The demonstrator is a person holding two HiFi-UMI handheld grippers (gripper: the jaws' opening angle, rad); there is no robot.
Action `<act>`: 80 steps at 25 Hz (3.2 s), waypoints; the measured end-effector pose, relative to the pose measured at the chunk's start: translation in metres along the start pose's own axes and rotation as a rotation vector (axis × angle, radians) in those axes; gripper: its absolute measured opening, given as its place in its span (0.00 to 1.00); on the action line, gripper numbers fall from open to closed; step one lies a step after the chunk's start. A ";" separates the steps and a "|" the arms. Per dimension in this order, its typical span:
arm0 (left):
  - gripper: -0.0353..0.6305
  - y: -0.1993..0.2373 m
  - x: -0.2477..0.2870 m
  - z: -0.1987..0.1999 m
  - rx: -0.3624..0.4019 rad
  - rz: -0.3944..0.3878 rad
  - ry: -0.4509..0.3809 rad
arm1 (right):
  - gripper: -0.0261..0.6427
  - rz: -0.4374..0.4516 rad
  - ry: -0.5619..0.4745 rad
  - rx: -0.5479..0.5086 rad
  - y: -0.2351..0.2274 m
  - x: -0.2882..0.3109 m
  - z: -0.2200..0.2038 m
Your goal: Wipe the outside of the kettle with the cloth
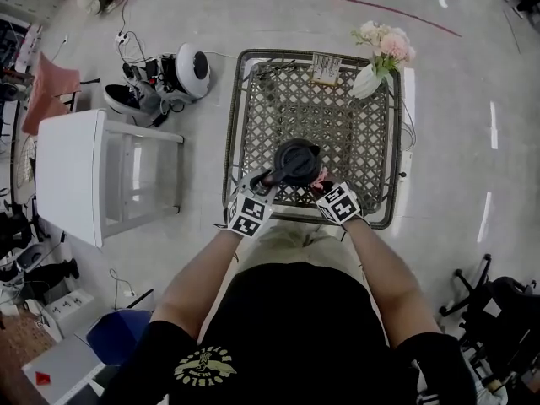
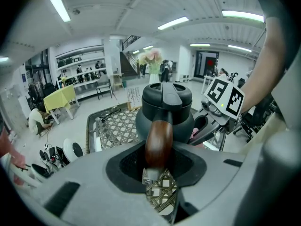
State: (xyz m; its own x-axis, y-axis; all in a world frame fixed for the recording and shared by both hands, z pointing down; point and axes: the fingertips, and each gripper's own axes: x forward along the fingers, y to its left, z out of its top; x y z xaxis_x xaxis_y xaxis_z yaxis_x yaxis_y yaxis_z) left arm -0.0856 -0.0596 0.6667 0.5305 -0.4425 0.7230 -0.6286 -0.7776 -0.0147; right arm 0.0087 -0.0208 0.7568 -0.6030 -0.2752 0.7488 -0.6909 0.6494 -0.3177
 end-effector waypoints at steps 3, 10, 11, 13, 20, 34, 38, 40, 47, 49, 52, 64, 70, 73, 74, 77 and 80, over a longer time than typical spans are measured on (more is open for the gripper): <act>0.21 -0.001 0.000 0.000 -0.003 -0.003 -0.001 | 0.10 -0.015 0.048 -0.030 -0.005 0.011 -0.011; 0.21 -0.001 0.001 -0.001 -0.010 -0.003 0.000 | 0.10 -0.048 0.119 -0.074 -0.010 0.031 -0.024; 0.21 -0.001 0.001 -0.001 -0.011 -0.003 0.001 | 0.10 -0.046 0.125 -0.072 -0.007 0.028 -0.022; 0.21 -0.002 0.001 -0.001 -0.015 0.004 0.003 | 0.10 -0.027 0.102 -0.072 0.002 0.020 -0.016; 0.21 -0.006 -0.001 -0.003 -0.056 0.042 0.019 | 0.10 0.056 -0.047 -0.034 0.038 -0.021 0.023; 0.21 -0.029 -0.001 -0.006 -0.141 0.041 0.072 | 0.10 0.138 -0.166 -0.026 0.064 -0.060 0.068; 0.21 -0.032 0.000 -0.006 -0.115 -0.039 0.094 | 0.10 0.160 -0.143 -0.106 0.071 -0.049 0.060; 0.21 -0.034 0.001 -0.006 -0.095 -0.080 0.101 | 0.10 0.151 -0.108 -0.151 0.073 -0.041 0.051; 0.21 -0.038 -0.001 -0.006 -0.091 -0.141 0.071 | 0.10 0.060 0.007 -0.144 0.055 -0.008 0.015; 0.21 -0.038 -0.001 -0.007 -0.096 -0.144 0.063 | 0.10 0.053 0.033 -0.150 0.051 0.001 0.006; 0.21 -0.035 -0.001 -0.005 -0.095 -0.144 0.054 | 0.10 0.047 0.061 -0.167 0.045 0.013 -0.001; 0.22 -0.038 -0.002 -0.003 -0.129 -0.199 0.046 | 0.10 -0.015 0.149 -0.202 0.029 0.039 -0.023; 0.24 -0.039 -0.001 -0.006 -0.147 -0.262 0.058 | 0.10 -0.031 0.064 -0.168 0.048 0.025 0.000; 0.24 -0.040 -0.001 -0.006 -0.140 -0.266 0.062 | 0.10 -0.013 0.021 -0.147 0.056 0.014 0.009; 0.24 -0.039 -0.001 -0.005 -0.128 -0.263 0.065 | 0.10 -0.008 0.005 -0.145 0.058 0.009 0.013; 0.24 -0.038 0.001 -0.006 -0.064 -0.236 0.081 | 0.10 0.001 -0.078 -0.122 0.059 -0.008 0.030; 0.22 -0.039 0.005 -0.011 -0.017 -0.228 0.097 | 0.10 0.000 -0.114 -0.095 0.055 -0.026 0.037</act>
State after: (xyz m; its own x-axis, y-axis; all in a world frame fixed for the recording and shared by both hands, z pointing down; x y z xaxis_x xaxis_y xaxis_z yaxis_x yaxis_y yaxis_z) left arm -0.0643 -0.0268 0.6785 0.6032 -0.2106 0.7693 -0.5089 -0.8443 0.1679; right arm -0.0285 -0.0040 0.6982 -0.6484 -0.3501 0.6761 -0.6530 0.7123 -0.2574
